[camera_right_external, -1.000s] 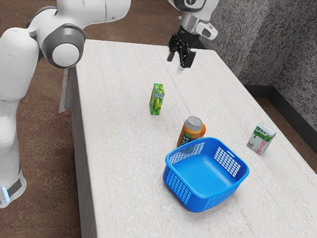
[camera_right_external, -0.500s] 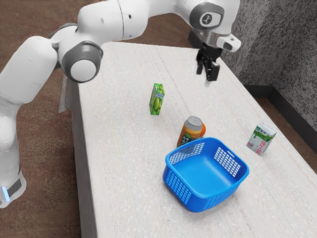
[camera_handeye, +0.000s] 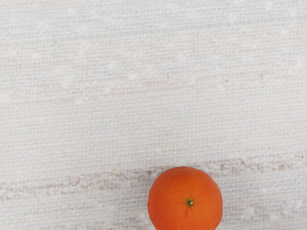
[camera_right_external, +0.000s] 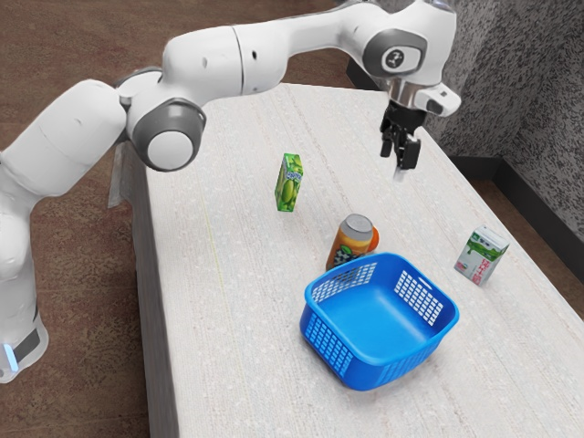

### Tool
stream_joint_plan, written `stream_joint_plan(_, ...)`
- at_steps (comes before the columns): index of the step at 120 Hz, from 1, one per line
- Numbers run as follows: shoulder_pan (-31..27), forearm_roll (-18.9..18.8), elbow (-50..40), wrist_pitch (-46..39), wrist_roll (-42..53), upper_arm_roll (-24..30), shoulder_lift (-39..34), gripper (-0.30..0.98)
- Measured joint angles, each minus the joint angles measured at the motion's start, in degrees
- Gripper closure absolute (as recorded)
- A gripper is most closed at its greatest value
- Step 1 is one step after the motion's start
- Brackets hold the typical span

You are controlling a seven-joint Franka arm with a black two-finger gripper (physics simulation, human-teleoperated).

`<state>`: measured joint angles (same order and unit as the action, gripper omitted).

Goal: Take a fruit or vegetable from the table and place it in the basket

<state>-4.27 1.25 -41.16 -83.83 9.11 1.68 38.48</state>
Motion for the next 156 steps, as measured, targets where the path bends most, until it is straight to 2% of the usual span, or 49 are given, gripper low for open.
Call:
stream_joint_plan(44,-0.03,-0.26,-1.58,0.94,0.19,0.52,3.01,0.0)
stream_joint_plan(156,-0.21,-1.24,-11.39,-5.67,-0.44,2.72,5.91,0.0)
